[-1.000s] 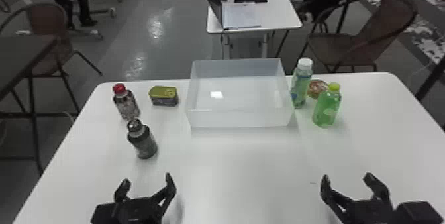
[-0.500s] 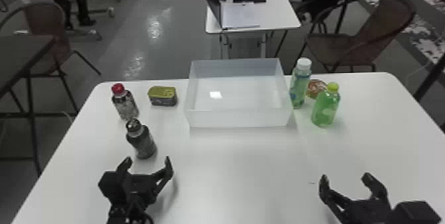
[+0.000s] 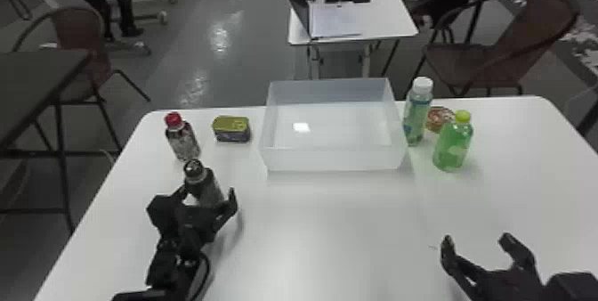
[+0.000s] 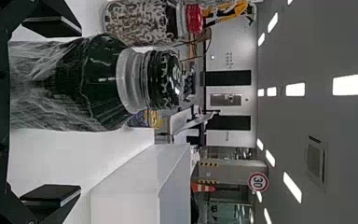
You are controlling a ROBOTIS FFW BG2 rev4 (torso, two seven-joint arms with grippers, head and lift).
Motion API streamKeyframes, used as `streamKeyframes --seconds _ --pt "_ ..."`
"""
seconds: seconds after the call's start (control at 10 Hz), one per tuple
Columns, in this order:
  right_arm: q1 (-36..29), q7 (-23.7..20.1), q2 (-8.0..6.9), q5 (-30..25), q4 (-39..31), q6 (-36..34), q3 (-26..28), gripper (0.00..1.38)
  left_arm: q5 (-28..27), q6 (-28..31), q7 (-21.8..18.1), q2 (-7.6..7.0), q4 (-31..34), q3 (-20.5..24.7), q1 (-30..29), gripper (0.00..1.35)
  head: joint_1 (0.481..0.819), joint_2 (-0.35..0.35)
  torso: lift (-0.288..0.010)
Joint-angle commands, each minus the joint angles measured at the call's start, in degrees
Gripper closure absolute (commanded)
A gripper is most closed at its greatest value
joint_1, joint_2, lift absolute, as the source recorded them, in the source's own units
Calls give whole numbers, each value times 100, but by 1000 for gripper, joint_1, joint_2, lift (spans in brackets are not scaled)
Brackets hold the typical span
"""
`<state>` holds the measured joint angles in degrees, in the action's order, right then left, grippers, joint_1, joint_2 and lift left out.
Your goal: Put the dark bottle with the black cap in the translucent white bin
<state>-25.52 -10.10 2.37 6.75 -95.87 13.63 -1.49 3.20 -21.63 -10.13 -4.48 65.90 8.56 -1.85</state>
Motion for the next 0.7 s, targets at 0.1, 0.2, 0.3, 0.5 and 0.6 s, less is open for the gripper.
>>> streamKeyframes --seconds 0.1,0.2,0.3,0.5,0.6 --pt "21 -27 0 19 33 -1 0 239 -303 45 -6 0 -227 269 220 234 695 145 -93" --pt "12 -27 0 28 33 -1 0 242 -390 45 38 8 -236 340 220 507 695 154 -93" --pt "12 -27 0 37 33 8 0 242 -470 45 73 70 -236 428 211 644 695 164 -93" --pt "38 -54 0 37 42 8 0 242 -619 -8 82 184 -227 524 229 644 695 171 -93" --pt "38 -54 0 37 33 8 9 242 -619 -78 73 193 -77 498 193 645 695 170 -93"
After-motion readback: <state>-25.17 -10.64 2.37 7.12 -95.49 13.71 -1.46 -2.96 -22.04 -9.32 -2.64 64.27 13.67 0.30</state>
